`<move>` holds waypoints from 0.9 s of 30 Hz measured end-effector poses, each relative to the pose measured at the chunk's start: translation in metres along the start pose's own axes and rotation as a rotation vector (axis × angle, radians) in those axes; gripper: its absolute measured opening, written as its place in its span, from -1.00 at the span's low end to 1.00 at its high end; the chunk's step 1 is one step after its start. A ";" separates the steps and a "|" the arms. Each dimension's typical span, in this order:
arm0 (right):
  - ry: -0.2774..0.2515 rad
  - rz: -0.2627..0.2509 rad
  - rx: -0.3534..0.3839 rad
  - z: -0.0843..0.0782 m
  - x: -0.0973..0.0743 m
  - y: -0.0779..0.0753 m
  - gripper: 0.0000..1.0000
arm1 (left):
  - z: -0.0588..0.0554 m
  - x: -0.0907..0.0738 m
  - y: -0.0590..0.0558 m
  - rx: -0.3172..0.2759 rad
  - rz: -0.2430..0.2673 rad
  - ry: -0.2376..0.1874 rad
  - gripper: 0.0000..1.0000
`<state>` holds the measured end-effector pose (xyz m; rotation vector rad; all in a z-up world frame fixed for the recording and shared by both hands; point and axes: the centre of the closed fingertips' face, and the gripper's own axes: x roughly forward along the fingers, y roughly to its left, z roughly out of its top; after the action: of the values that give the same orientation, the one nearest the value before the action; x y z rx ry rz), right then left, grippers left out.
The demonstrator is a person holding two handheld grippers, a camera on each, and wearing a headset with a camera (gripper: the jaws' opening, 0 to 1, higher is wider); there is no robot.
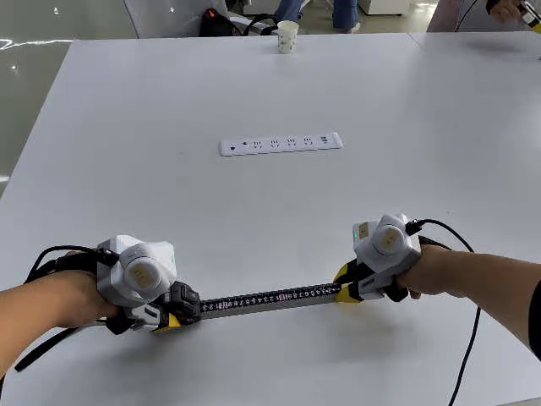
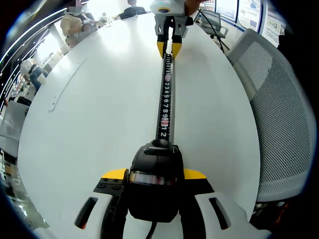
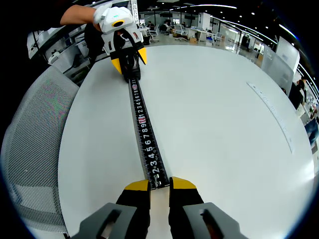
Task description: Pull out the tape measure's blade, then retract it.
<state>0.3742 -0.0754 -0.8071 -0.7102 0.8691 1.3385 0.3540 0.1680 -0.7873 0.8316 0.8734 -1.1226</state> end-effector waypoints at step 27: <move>0.089 -0.008 -0.085 -0.001 0.001 0.003 -0.75 | 0.004 -0.007 -0.003 0.002 0.002 -0.006 -0.32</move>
<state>0.3711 -0.0752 -0.8077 -0.8438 0.8827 1.3516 0.3503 0.1668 -0.7798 0.8308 0.8665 -1.1239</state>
